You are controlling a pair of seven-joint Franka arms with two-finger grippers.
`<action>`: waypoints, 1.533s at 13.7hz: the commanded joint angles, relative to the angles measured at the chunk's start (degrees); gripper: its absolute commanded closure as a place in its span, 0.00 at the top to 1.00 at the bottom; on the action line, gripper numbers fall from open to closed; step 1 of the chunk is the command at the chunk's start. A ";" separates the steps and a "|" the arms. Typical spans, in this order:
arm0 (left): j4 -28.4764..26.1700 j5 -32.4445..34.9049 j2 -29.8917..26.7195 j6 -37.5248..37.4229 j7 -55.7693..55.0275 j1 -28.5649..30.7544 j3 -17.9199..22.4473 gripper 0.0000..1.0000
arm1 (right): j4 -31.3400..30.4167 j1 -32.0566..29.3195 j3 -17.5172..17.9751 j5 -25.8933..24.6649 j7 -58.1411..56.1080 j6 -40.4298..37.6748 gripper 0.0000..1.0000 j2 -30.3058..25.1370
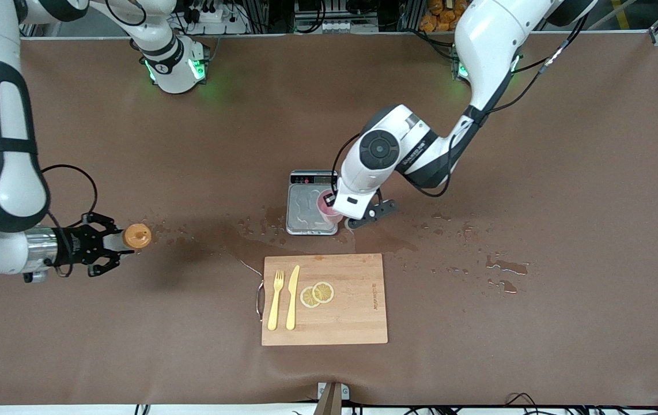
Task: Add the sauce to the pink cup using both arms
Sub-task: 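Set the cup on the scale with the left gripper while the right gripper follows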
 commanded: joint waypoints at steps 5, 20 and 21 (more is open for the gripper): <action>2.71 2.57 3.18 3.85 -3.19 -4.58 1.18 0.00 | -5.47 5.90 -0.50 -5.65 10.66 1.14 0.45 -5.26; 4.29 3.79 4.59 5.00 -3.81 -7.49 2.33 1.00 | -7.41 16.01 -0.41 -13.13 26.41 1.23 0.43 -5.97; 4.29 3.88 3.97 5.00 -3.81 -7.31 2.33 1.00 | -7.41 17.06 -0.50 -13.39 27.63 1.15 0.43 -5.88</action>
